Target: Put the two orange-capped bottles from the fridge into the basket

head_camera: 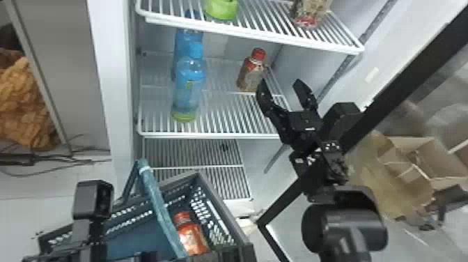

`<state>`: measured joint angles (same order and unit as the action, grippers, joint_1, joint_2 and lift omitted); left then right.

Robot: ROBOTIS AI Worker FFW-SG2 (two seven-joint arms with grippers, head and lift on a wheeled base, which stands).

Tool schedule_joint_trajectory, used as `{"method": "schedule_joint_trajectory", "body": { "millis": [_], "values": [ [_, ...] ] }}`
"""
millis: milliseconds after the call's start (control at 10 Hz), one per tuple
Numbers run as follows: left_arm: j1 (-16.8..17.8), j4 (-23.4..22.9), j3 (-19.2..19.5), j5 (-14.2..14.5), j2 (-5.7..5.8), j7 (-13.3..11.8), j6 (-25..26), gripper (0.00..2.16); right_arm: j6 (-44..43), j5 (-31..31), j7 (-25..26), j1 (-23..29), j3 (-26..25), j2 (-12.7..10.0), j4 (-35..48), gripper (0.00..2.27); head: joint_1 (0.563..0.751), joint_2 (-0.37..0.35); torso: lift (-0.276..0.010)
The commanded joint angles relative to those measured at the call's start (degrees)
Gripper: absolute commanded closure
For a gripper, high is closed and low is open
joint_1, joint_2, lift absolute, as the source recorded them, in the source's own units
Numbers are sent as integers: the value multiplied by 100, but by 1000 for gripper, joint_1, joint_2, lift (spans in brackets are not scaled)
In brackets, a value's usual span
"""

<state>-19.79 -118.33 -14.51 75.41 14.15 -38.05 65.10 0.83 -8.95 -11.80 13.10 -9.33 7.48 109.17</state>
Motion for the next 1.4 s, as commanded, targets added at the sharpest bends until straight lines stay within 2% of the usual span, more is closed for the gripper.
{"method": "schedule_joint_trajectory", "body": {
  "millis": [0,400,900,1300],
  "values": [
    [11,0,-11,0,0,0,0,1168,-351,153,108,-255,156,16,-434,262,695,-350,-235],
    [39,0,-34,-11,0,0,14,1168,-843,256,249,-1015,305,34,-1699,246,695,-350,-235],
    [81,28,-57,-11,0,0,14,1168,-1448,-190,363,-1943,487,78,-3387,136,695,-350,-235],
    [151,42,-114,-11,0,9,28,1168,-1546,-236,468,-2576,819,183,-3991,111,695,-350,-235]
  ]
}}
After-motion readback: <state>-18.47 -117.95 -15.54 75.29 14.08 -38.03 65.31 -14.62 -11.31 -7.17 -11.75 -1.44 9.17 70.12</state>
